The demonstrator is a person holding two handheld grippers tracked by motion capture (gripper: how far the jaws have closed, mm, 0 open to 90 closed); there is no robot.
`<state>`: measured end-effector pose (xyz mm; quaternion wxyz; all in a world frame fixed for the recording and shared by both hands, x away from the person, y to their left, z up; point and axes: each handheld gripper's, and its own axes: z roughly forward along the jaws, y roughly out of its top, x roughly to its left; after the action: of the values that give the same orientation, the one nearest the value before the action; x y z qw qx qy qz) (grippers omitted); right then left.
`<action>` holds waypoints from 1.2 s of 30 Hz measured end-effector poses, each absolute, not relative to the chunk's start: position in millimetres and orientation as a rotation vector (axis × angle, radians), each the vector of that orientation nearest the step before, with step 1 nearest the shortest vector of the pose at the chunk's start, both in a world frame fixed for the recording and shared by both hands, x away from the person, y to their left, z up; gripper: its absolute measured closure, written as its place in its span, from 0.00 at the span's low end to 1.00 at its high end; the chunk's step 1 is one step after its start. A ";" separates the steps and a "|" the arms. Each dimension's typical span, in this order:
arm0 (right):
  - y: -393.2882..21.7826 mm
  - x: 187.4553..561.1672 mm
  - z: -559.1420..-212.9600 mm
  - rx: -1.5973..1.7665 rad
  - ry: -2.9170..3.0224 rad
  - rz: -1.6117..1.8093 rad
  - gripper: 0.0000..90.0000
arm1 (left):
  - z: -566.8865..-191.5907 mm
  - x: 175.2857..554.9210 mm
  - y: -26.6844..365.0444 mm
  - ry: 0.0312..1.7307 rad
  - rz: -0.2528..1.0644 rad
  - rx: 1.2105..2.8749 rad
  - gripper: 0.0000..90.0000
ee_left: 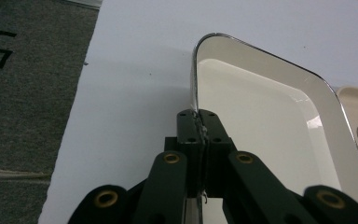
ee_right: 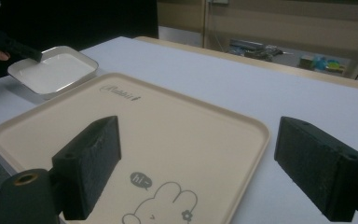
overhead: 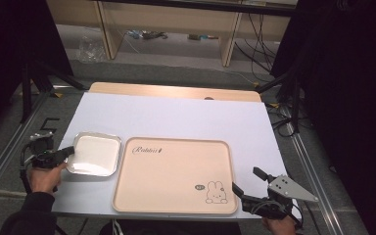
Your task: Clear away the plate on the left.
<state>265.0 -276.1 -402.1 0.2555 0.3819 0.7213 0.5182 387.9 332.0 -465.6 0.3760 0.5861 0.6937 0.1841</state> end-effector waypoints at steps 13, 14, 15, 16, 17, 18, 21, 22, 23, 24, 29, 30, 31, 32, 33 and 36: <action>-276.4 265.2 -402.0 1.036 1.958 1.409 0.17 | -456.4 384.2 332.3 1.751 0.461 1.417 0.98; -276.4 265.3 -402.0 1.034 1.956 1.411 0.17 | -456.4 384.2 332.3 1.751 0.461 1.417 0.98; -276.3 265.2 -402.0 1.037 1.959 1.410 0.17 | -455.6 384.0 331.4 1.743 0.454 1.396 0.98; -276.4 265.2 -401.9 1.037 1.960 1.407 0.17 | -455.6 384.1 330.7 1.731 0.452 1.387 0.98; -276.3 265.2 -402.0 1.038 1.960 1.407 0.17 | -454.9 384.1 330.1 1.721 0.449 1.393 0.98; -276.3 265.2 -401.9 1.037 1.960 1.408 0.17 | -454.5 383.9 329.2 1.714 0.450 1.393 0.98; -277.8 265.5 -401.5 1.021 1.949 1.384 0.17 | -452.7 384.2 327.6 1.676 0.442 1.415 0.98; -277.6 265.5 -401.5 1.021 1.947 1.387 0.17 | -452.1 384.1 326.2 1.680 0.445 1.411 0.98; -277.6 265.6 -401.6 1.020 1.946 1.388 0.17 | -452.1 384.1 326.2 1.680 0.445 1.411 0.98; -276.6 265.5 -402.1 1.028 1.946 1.407 0.17 | -451.5 384.1 325.3 1.676 0.442 1.413 0.98; -277.8 265.5 -401.5 1.022 1.948 1.384 0.17 | -447.3 383.8 316.7 1.648 0.426 1.425 0.98; -277.7 265.3 -401.4 1.025 1.951 1.383 0.17 | -446.9 384.1 315.0 1.633 0.425 1.442 0.98; -277.7 265.4 -401.5 1.024 1.951 1.384 0.17 | -445.7 383.8 311.8 1.642 0.417 1.444 0.98; -277.5 265.5 -401.6 1.023 1.949 1.389 0.17 | -445.4 384.2 309.6 1.626 0.414 1.462 0.98; -277.5 265.5 -401.6 1.023 1.949 1.389 0.17 | -445.4 384.2 309.6 1.626 0.414 1.462 0.98; -277.5 265.7 -401.9 1.018 1.943 1.394 0.17 | -443.7 384.5 298.0 1.595 0.394 1.494 0.98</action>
<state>265.7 -277.5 -401.9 0.2679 0.3775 0.7203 0.5166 384.5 298.0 -443.7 0.4444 0.6025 0.6436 0.1591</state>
